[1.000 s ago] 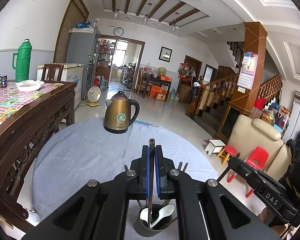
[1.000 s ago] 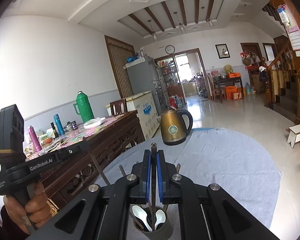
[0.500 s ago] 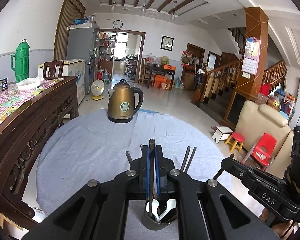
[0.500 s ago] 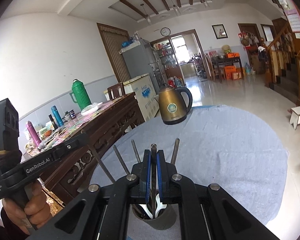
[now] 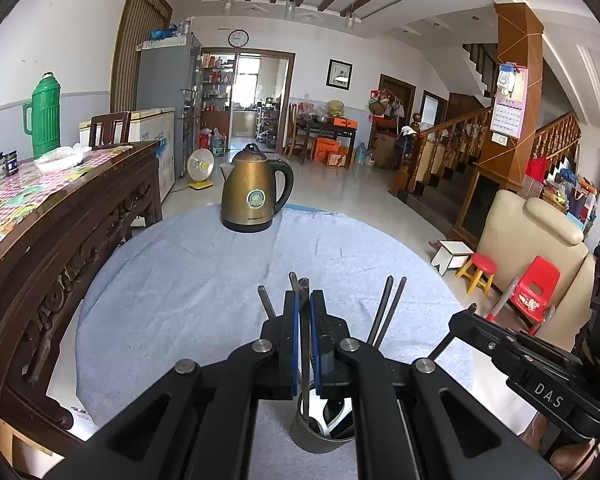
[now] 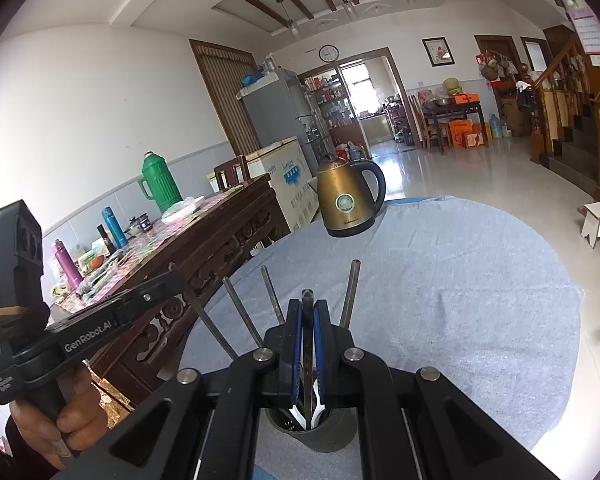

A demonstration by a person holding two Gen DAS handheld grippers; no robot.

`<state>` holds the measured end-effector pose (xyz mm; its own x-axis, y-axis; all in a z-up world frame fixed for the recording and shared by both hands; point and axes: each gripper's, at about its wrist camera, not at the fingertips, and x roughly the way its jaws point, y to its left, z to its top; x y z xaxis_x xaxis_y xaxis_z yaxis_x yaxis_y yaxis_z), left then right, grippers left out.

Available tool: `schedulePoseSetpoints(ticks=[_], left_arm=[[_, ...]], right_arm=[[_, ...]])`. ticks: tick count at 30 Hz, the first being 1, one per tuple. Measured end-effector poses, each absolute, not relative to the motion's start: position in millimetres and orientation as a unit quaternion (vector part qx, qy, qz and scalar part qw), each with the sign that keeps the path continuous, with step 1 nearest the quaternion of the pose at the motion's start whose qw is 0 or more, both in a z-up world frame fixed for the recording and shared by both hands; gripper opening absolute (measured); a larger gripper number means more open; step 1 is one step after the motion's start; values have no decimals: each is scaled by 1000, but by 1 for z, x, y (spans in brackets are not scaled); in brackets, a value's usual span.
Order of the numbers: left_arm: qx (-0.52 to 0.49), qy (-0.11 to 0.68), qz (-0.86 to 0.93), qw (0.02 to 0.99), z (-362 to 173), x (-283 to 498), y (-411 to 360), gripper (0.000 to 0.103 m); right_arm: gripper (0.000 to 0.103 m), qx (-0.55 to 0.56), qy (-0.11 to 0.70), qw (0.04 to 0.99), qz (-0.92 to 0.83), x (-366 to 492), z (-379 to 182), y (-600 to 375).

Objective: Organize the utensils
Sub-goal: 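Hold the chopsticks in the cup with both tools, pushing them down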

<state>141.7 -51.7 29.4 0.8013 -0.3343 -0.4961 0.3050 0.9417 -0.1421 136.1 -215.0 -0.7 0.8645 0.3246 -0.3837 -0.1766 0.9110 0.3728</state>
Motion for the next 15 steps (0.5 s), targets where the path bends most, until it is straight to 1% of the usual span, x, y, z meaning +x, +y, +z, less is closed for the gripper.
schedulePoseSetpoints(ticks=[15], left_arm=[[-27, 276, -165, 946, 25, 148, -51, 5]], right_arm=[[7, 165, 228, 950, 133, 138, -5, -212]])
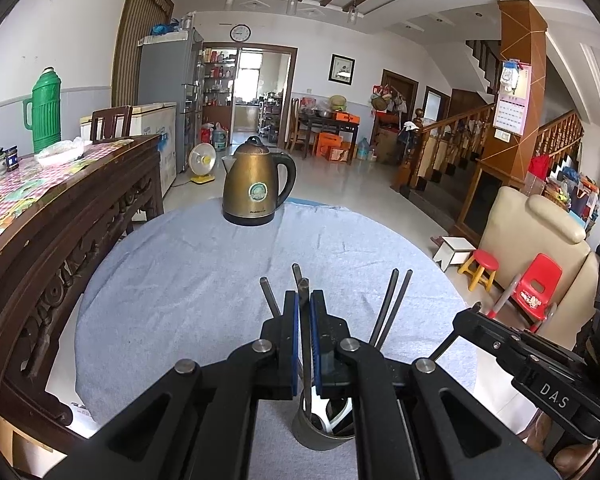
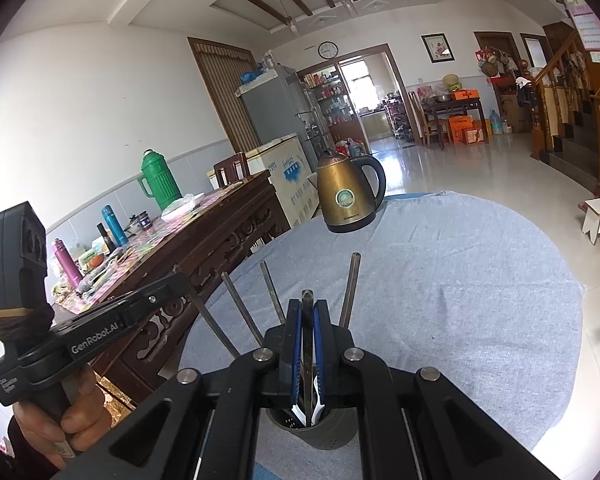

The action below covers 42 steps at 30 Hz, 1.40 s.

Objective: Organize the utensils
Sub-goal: 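Hold the chopsticks in the cup with both tools, pushing them down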

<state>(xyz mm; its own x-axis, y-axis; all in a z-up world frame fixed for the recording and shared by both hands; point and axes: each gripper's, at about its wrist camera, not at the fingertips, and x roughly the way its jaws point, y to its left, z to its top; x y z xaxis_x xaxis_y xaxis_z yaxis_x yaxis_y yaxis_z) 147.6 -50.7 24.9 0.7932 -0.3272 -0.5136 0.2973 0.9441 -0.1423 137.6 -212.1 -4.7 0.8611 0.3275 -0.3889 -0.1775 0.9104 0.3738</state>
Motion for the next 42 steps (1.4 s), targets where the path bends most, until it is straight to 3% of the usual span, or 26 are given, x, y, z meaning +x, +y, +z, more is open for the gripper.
schedulePoseSetpoints(ticks=[42], left_arm=[[-27, 298, -157, 941, 10, 159, -50, 6]], right_arm=[[7, 173, 241, 946, 134, 141, -17, -206]])
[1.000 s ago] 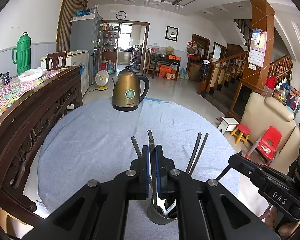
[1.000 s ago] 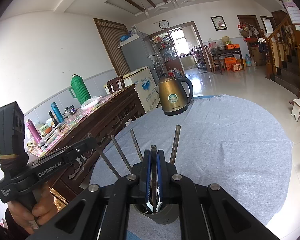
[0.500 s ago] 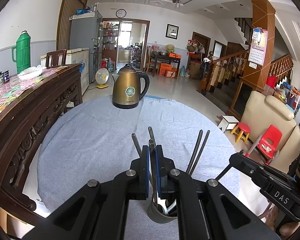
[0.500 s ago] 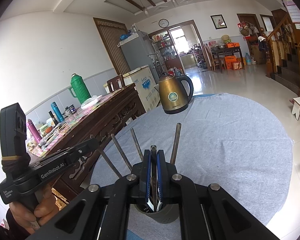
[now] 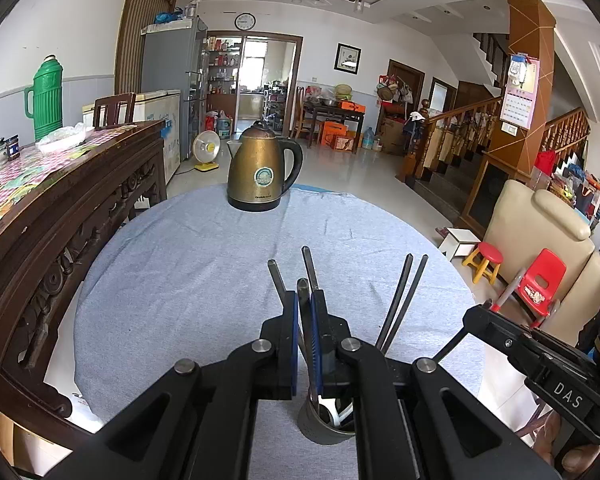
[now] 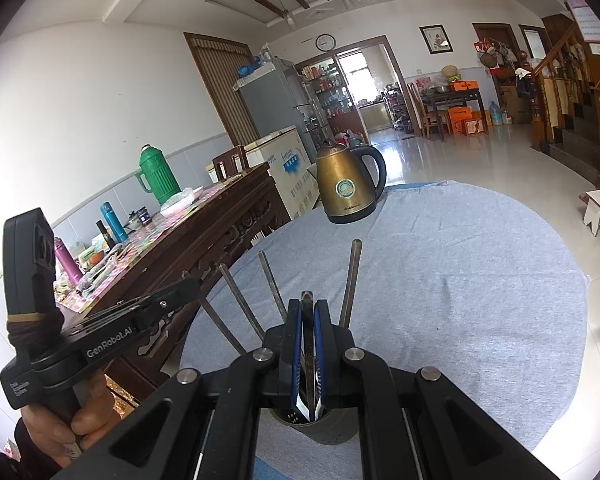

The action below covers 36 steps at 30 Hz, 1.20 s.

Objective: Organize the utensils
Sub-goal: 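Hold the chopsticks in the cup with both tools, pushing them down, then open both tools and withdraw them up and back from the cup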

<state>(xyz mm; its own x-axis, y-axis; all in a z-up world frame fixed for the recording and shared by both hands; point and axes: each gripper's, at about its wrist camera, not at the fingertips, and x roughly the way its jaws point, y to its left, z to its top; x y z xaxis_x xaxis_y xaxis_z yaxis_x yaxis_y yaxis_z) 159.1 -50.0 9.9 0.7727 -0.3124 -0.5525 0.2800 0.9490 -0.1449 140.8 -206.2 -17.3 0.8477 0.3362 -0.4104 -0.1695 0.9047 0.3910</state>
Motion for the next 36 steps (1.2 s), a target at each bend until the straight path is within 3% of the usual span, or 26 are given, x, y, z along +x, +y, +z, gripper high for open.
schedulePoseSetpoints(ticks=[12, 14, 16, 18, 19, 21, 36], left_arm=[[-33, 306, -152, 939, 8, 162, -47, 8], [-34, 308, -152, 939, 7, 163, -46, 18], [-37, 307, -149, 939, 7, 163, -45, 48], [-40, 298, -145, 942, 9, 162, -43, 56], [-40, 295, -146, 943, 10, 161, -42, 56], [-40, 294, -146, 944, 11, 161, -40, 60], [-5, 310, -74, 948, 7, 160, -26, 72]], right_arm=[[8, 189, 253, 940, 132, 145, -21, -211], [10, 193, 253, 939, 131, 145, -22, -212], [17, 199, 252, 938, 128, 145, -22, -215], [32, 206, 249, 938, 124, 145, -22, -219], [35, 212, 244, 939, 121, 143, -21, -222], [52, 218, 234, 940, 115, 140, -19, -225], [58, 205, 226, 949, 82, 121, -6, -238]])
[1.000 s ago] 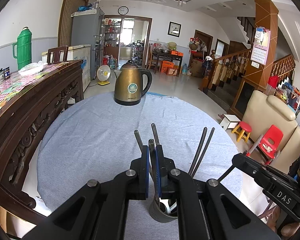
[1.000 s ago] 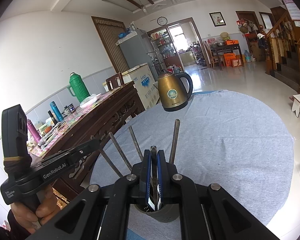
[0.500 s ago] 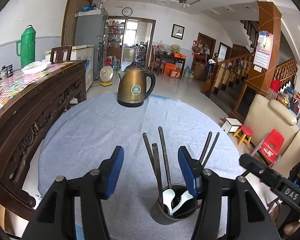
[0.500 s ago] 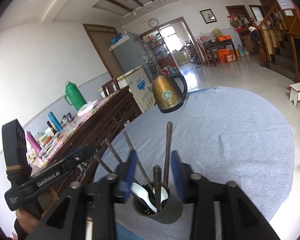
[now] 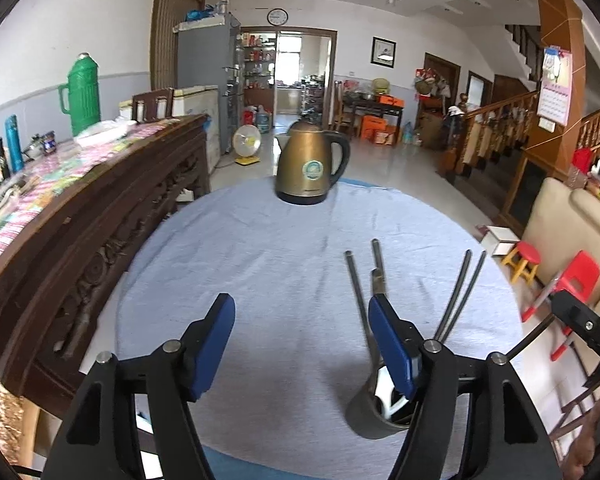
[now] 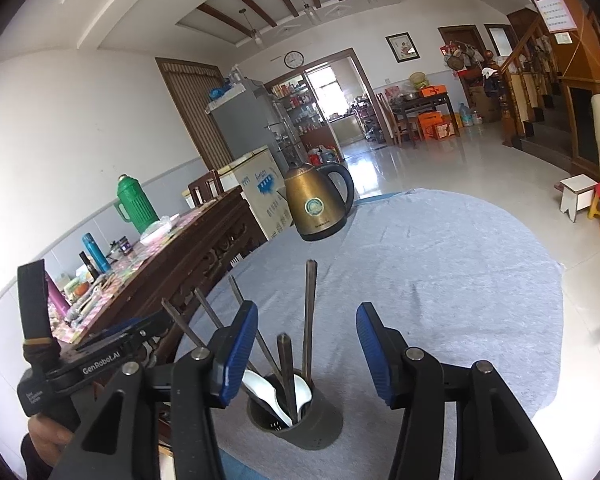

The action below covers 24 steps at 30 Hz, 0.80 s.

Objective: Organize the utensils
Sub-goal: 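Open both tools and withdraw them up and back from the cup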

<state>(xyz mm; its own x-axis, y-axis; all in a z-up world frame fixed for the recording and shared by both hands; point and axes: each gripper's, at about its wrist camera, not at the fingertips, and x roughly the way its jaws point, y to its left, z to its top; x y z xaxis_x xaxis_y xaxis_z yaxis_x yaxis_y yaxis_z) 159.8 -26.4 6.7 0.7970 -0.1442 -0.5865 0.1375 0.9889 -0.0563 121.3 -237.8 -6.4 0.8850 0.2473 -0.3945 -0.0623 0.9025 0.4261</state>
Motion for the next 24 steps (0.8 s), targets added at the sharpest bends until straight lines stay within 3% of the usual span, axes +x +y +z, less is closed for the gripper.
schedulePoseSetpoints(ticks=[13, 24], left_arm=[[63, 308, -15, 949, 10, 123, -28, 84], [85, 289, 1, 953, 21, 70, -36, 87]], right_arm=[[64, 166, 243, 954, 55, 84, 1, -217], [66, 159, 283, 945, 29, 47, -11, -206]])
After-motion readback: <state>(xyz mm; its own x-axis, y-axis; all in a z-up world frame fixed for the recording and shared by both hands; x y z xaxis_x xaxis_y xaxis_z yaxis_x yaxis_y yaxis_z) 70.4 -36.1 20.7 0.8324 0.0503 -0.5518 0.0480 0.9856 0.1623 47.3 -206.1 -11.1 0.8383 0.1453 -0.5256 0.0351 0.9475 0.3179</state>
